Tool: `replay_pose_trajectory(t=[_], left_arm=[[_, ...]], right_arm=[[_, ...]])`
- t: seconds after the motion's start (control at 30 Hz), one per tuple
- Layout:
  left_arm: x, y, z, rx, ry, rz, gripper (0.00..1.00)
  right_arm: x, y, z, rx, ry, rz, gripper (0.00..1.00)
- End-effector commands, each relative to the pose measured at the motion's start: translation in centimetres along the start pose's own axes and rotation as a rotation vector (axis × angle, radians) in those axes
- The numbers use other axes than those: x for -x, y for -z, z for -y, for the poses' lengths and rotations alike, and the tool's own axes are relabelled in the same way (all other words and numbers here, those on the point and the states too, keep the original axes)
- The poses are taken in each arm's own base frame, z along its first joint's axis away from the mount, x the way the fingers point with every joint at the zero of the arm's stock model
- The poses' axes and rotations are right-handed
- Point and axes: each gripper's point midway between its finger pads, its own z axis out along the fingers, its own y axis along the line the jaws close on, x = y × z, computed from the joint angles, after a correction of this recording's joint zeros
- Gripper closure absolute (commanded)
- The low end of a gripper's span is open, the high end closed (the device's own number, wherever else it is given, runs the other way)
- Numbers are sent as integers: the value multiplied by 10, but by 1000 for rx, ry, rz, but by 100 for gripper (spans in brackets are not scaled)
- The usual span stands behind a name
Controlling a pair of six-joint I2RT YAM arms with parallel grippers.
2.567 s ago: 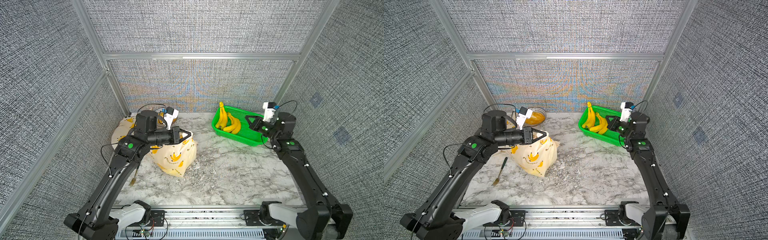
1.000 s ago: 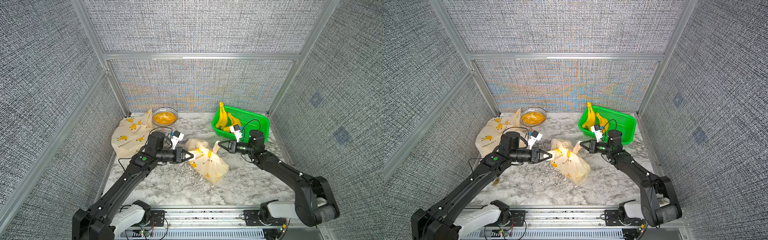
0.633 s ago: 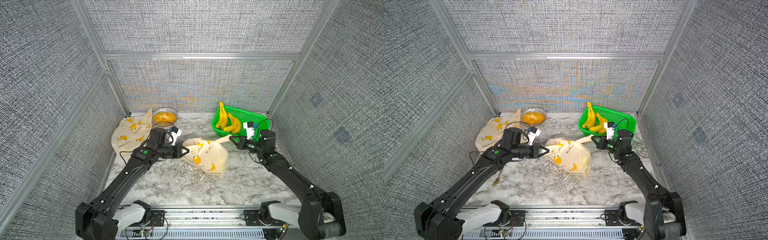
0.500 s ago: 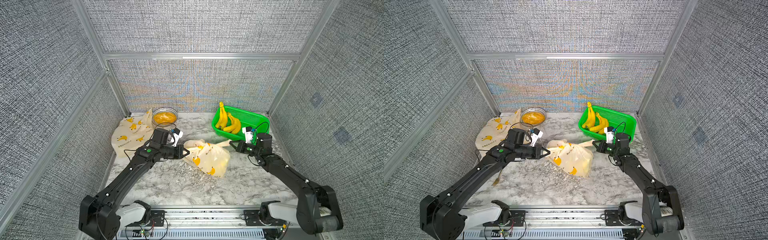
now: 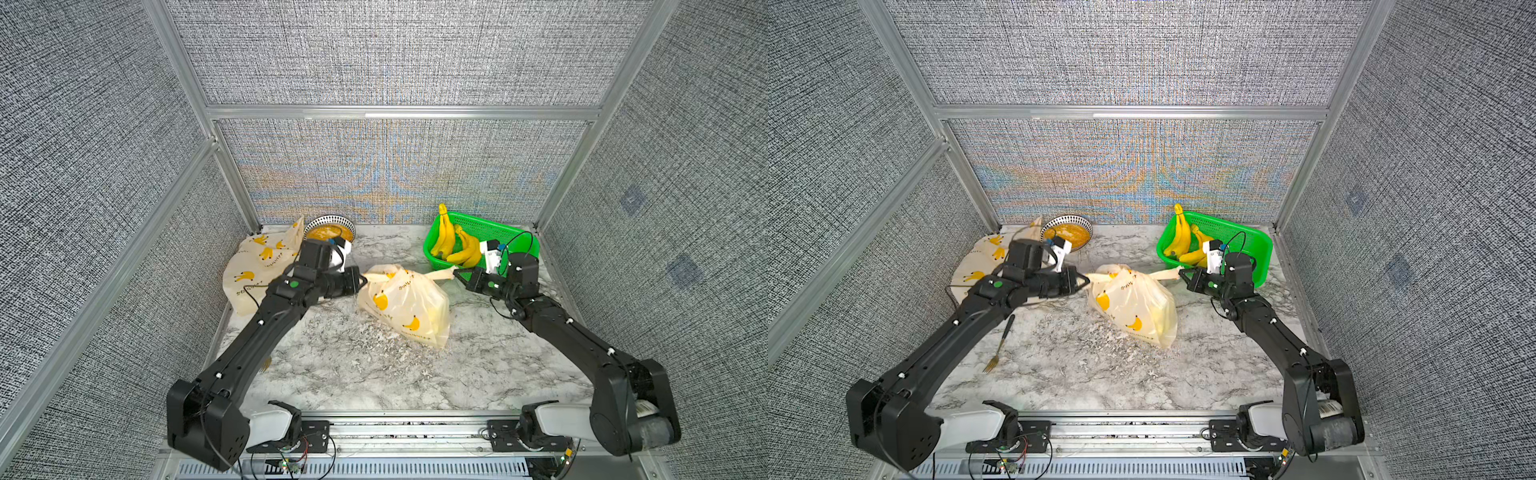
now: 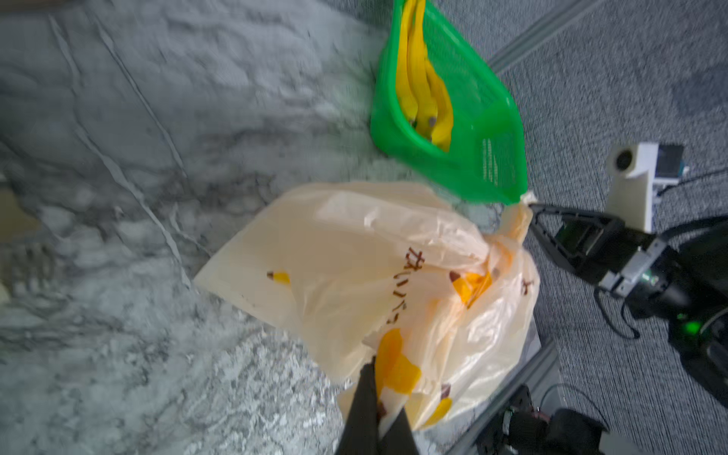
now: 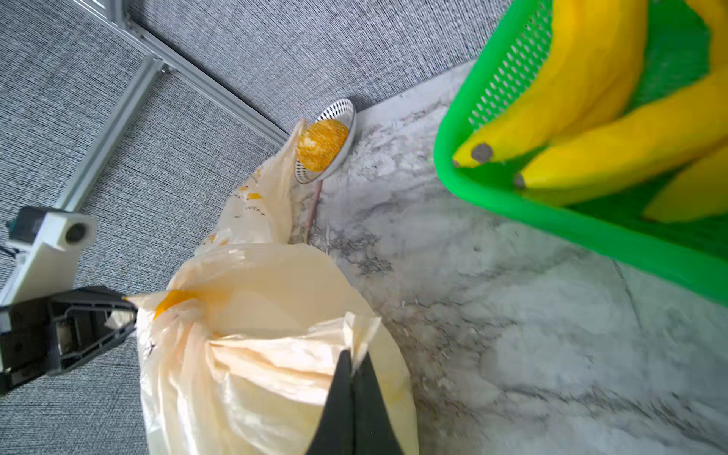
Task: Place the banana into a plastic bag & tie a knot
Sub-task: Tie the plastic bag at the center of the board, then place the plastic bag at the center of the board.
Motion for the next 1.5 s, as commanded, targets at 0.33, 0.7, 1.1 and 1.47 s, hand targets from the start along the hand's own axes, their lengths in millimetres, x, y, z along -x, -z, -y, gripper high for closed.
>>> replay_pose_trajectory(t=[0.33,0.7,1.1,1.47], left_arm=[[148,-14,26,-120,-142,87,100],[150,-115,-89,-42,33,-103,79],[134,29,-44,279,-97,41,1],[56,126,-193,854,142,110,1]], right_arm=[[120,-40,-74,83,85,182,100],[60,-140,38,-63,-2,-52,100],[94,-55,-38,-16,130,33,2],[8,-1,-51,31,189,-61,2]])
